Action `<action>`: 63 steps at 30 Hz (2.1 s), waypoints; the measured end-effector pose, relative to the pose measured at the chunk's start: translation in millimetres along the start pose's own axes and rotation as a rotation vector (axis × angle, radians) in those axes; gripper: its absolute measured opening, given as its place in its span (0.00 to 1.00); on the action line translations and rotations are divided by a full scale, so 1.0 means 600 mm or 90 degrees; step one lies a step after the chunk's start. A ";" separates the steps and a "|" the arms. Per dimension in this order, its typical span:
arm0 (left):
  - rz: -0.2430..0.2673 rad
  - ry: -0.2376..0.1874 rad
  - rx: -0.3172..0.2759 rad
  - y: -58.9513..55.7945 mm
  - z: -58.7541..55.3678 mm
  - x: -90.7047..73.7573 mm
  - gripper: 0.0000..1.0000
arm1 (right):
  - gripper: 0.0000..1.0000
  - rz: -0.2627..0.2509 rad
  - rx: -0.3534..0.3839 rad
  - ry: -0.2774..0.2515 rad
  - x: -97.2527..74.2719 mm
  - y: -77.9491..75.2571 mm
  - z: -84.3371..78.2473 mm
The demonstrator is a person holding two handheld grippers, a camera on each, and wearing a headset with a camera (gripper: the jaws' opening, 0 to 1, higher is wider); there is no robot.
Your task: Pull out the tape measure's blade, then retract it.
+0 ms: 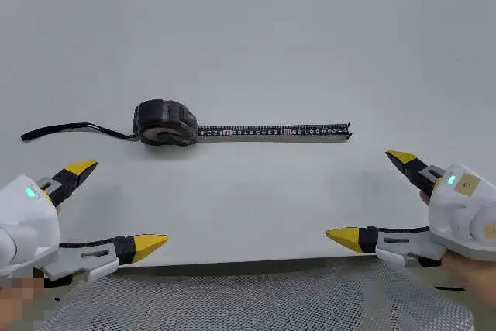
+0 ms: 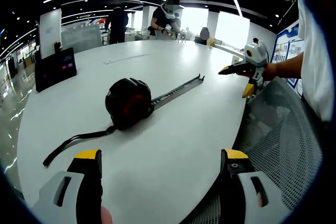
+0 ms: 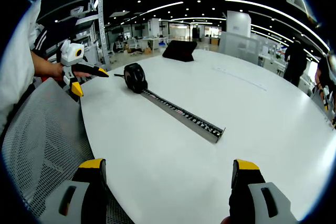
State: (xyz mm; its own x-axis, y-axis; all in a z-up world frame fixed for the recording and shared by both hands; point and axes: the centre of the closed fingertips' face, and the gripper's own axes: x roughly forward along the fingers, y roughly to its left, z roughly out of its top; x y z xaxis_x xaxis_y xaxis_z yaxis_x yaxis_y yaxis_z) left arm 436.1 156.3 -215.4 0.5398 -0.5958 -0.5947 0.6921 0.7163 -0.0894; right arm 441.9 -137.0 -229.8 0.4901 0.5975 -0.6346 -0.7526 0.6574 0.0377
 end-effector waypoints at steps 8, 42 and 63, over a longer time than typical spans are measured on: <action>0.001 0.003 -0.001 0.003 -0.003 -0.001 0.91 | 0.99 0.000 0.005 0.002 0.000 0.001 -0.002; -0.001 -0.008 -0.013 0.002 0.015 0.013 0.91 | 0.99 -0.003 -0.001 0.000 -0.002 0.003 0.004; 0.011 -0.026 -0.029 0.025 0.047 0.056 0.92 | 0.97 0.004 -0.004 0.006 0.005 -0.010 0.005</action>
State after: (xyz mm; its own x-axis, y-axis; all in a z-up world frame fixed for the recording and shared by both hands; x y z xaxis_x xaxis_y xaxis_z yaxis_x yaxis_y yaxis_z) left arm 478.3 136.7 -214.1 0.5705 -0.5972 -0.5638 0.6611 0.7413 -0.1163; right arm 449.0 -137.6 -229.4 0.4808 0.5973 -0.6419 -0.7587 0.6504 0.0369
